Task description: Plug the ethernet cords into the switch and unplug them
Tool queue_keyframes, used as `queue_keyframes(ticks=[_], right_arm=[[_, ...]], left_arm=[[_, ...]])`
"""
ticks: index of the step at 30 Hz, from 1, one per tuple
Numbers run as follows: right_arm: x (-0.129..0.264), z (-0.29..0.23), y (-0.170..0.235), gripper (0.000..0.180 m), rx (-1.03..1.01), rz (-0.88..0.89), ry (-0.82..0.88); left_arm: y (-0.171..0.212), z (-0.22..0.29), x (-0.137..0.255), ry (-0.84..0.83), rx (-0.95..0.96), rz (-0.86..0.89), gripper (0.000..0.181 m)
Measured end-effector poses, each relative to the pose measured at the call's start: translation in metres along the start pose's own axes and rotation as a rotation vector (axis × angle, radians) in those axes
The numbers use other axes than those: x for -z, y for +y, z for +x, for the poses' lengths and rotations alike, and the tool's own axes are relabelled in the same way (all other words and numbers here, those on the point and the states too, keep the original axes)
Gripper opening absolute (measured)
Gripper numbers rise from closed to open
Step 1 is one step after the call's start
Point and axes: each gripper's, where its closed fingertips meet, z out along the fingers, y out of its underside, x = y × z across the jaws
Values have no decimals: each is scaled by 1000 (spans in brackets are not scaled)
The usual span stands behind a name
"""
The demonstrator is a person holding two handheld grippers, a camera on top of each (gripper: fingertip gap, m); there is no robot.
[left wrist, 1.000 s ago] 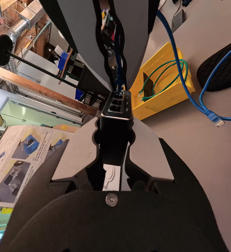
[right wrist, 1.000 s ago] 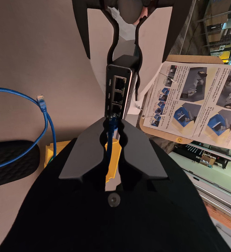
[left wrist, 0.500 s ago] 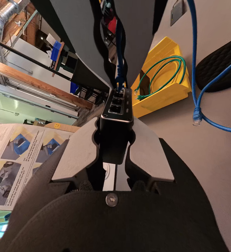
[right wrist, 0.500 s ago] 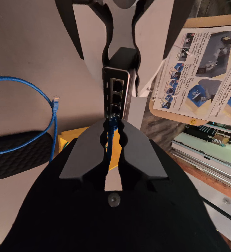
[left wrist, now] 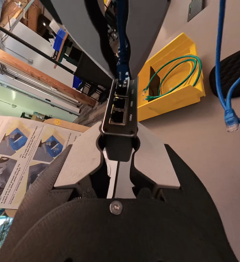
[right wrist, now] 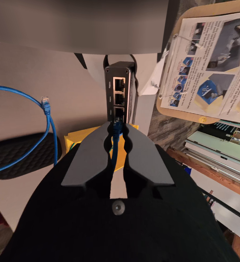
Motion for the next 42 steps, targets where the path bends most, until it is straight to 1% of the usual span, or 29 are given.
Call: queue_keyframes(ticks=[1,3,5,7,9,10,11,12,13,17,20,23,28,32,35,36,38,41,42], right_arm=[[0,2,0,14,-5,12,12],[-2,2,-1,14,13,35,48],[6,5,-8,13,9,99,92],[17,10,-14,13,10,148,146],[26,15,-20,13,37,175,211],[28,15,-22,13,61,171,237],[28,12,-24,13,77,172,242],[28,8,-29,13,89,190,243],[29,7,-32,13,106,192,267],[26,5,-29,13,183,141,355],[28,2,-29,13,231,141,402],[26,-1,-27,12,291,98,427],[9,-10,-13,13,300,-11,341],[5,-12,-8,13,221,10,225],[-1,-16,-5,14,234,-45,193],[-1,-14,-4,14,242,-50,200],[-4,-19,1,14,229,-74,146],[-6,-20,1,13,245,-73,171],[-8,-25,2,13,241,-68,142]], left_arm=[[-3,0,3,3,-1,31,36],[-22,0,16,6,1,194,36],[-26,-4,23,-8,19,256,36],[-31,-10,29,-62,71,362,37],[-35,-18,36,-173,48,436,38],[-34,-19,36,-195,28,418,40],[-32,-20,33,-214,14,381,48],[-29,-18,29,-214,-1,355,52],[-29,-15,27,-205,-21,348,49],[-26,-17,25,-263,-86,299,46],[-28,-18,27,-304,-142,282,47],[-28,-19,27,-356,-217,241,47],[-18,-10,13,-285,-252,167,46],[-15,-6,6,-239,-233,153,46],[-11,-2,1,-200,-217,143,46],[-10,-4,0,-213,-218,137,46],[-10,2,-4,-174,-204,128,46],[-8,3,-7,-162,-200,130,47],[-4,4,-10,-160,-204,115,46]])
